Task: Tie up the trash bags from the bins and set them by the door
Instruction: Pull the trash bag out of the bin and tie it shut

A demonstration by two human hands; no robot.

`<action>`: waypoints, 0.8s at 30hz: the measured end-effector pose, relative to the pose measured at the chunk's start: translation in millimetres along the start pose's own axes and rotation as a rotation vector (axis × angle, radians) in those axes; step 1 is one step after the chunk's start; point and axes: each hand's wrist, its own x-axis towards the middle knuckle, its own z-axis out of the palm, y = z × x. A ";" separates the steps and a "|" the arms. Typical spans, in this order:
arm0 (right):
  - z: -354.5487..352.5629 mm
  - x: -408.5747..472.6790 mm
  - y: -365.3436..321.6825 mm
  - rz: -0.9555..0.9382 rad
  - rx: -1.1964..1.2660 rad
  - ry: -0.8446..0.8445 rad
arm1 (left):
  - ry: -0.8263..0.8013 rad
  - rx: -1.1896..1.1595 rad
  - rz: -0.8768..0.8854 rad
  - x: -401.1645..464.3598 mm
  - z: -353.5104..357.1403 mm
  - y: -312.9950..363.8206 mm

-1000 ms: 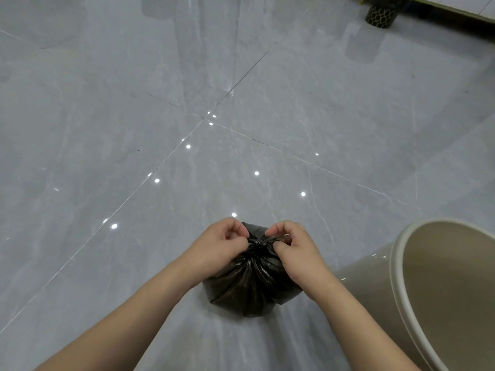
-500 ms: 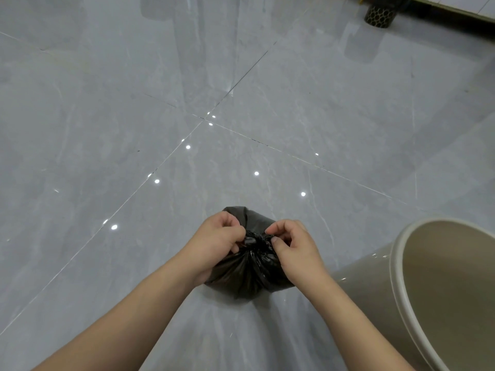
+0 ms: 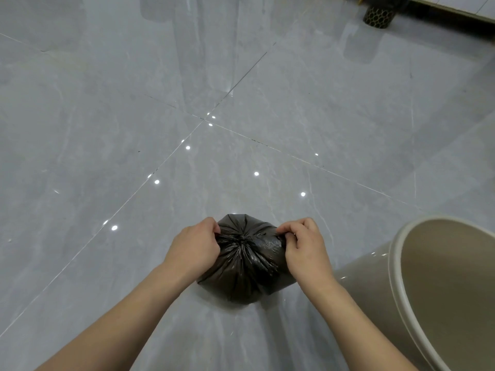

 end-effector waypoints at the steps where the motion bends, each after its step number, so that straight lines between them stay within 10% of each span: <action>1: 1.5 1.0 1.5 0.016 0.007 0.021 | 0.002 -0.017 0.008 0.9 2.5 -1.4; 24: 44.9 27.3 14.0 0.357 0.197 0.225 | 0.174 -0.178 0.259 26.7 38.5 -20.5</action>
